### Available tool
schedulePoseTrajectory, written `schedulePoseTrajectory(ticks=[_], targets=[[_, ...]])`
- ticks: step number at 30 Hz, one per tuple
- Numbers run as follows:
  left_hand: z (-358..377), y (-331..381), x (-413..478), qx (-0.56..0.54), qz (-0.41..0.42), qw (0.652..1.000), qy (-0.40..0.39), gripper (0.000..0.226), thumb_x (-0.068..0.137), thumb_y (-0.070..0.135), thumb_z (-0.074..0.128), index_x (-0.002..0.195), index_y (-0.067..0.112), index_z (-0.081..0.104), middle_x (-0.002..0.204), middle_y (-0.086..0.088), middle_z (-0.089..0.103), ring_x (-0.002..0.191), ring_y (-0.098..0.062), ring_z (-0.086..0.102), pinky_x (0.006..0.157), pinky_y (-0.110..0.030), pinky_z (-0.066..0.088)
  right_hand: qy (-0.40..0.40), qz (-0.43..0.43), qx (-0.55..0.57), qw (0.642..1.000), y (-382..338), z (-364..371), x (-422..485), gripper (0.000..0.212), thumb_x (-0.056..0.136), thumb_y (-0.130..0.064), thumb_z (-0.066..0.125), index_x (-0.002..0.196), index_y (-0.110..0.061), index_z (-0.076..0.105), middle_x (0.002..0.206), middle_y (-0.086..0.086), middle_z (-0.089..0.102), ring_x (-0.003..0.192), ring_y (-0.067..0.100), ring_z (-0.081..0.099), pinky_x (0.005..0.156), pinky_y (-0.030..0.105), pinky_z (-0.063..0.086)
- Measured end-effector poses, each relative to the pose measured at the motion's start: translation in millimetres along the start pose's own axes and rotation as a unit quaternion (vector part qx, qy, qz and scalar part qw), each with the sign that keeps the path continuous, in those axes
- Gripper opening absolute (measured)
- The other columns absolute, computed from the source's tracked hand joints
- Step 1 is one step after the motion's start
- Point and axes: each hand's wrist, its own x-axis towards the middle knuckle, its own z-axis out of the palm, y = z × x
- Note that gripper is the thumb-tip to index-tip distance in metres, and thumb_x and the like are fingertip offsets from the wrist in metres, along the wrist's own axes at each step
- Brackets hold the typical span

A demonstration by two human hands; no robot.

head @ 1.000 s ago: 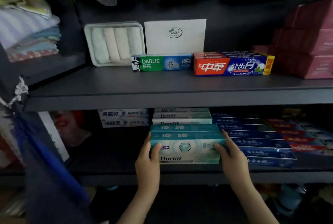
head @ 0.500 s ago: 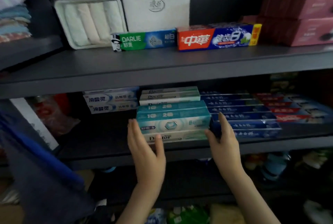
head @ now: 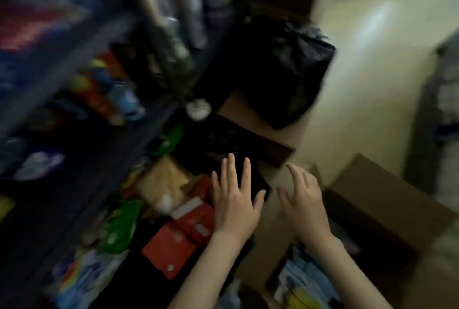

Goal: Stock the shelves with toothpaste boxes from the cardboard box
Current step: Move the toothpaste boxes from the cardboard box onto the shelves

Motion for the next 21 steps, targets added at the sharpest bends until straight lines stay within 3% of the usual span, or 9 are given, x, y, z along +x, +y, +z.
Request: schedulePoseTrajectory(ticks=[4, 7, 10, 11, 14, 16, 21], targets=[[90, 89, -7, 0.022, 0.115, 0.985, -0.128, 0.070, 0.085, 0.050, 0.041, 0.141, 0.010, 0.044, 0.148, -0.021, 0.037, 0.137, -0.035, 0.036, 0.107, -0.053, 0.028, -0.031, 0.165, -0.043, 0.985, 127, 8, -59, 0.057, 0.090, -0.023, 0.063, 0.141, -0.008, 0.041, 0.137, 0.008, 0.049, 0.129, 0.023, 0.043, 0.106, 0.036, 0.037], [165, 141, -31, 0.037, 0.197, 0.956, -0.212, 0.073, 0.077, 0.049, 0.054, 0.139, 0.010, 0.049, 0.145, -0.018, 0.043, 0.132, -0.033, 0.044, 0.104, -0.050, 0.029, -0.072, 0.290, -0.054, 0.953, 206, 38, -114, 0.060, 0.095, -0.034, 0.053, 0.147, -0.014, 0.030, 0.145, 0.001, 0.039, 0.135, 0.018, 0.033, 0.111, 0.032, 0.028], [247, 164, -53, 0.068, 0.238, 0.930, -0.273, 0.075, 0.076, 0.052, 0.059, 0.140, 0.013, 0.049, 0.147, -0.017, 0.040, 0.133, -0.032, 0.044, 0.105, -0.046, 0.031, -0.101, 0.365, -0.033, 0.925, 271, 83, -154, 0.061, 0.096, -0.034, 0.050, 0.148, -0.015, 0.025, 0.147, 0.001, 0.037, 0.135, 0.018, 0.032, 0.112, 0.032, 0.029], [272, 166, -56, 0.085, 0.244, 0.920, -0.295, 0.078, 0.079, 0.053, 0.059, 0.144, 0.013, 0.042, 0.151, -0.017, 0.030, 0.137, -0.033, 0.037, 0.108, -0.047, 0.026, -0.110, 0.379, -0.025, 0.919, 290, 99, -163, 0.061, 0.095, -0.032, 0.050, 0.148, -0.015, 0.024, 0.147, 0.002, 0.036, 0.135, 0.018, 0.032, 0.112, 0.033, 0.029], [341, 162, -56, 0.159, 0.251, 0.884, -0.361, 0.080, 0.096, 0.056, 0.035, 0.152, 0.017, -0.006, 0.156, -0.014, -0.019, 0.146, -0.032, -0.010, 0.115, -0.048, -0.007, -0.119, 0.410, -0.005, 0.904, 336, 140, -174, 0.062, 0.095, -0.023, 0.051, 0.148, -0.016, 0.021, 0.149, 0.003, 0.032, 0.136, 0.019, 0.029, 0.113, 0.035, 0.028], [373, 158, -53, 0.197, 0.232, 0.876, -0.375, 0.080, 0.096, 0.057, 0.030, 0.151, 0.018, -0.014, 0.155, -0.015, -0.024, 0.144, -0.031, -0.020, 0.113, -0.050, -0.013, -0.121, 0.419, 0.003, 0.900, 359, 162, -169, 0.064, 0.096, -0.020, 0.048, 0.150, -0.015, 0.014, 0.153, 0.005, 0.024, 0.139, 0.021, 0.022, 0.115, 0.034, 0.022], [429, 140, -42, 0.211, 0.189, 0.875, -0.393, 0.083, 0.095, 0.057, 0.032, 0.150, 0.018, -0.017, 0.155, -0.016, -0.025, 0.143, -0.031, -0.024, 0.113, -0.051, -0.014, -0.096, 0.437, 0.019, 0.894, 411, 200, -136, 0.079, 0.092, -0.014, 0.054, 0.152, -0.018, 0.002, 0.159, 0.004, 0.007, 0.145, 0.023, 0.010, 0.118, 0.039, 0.014]])
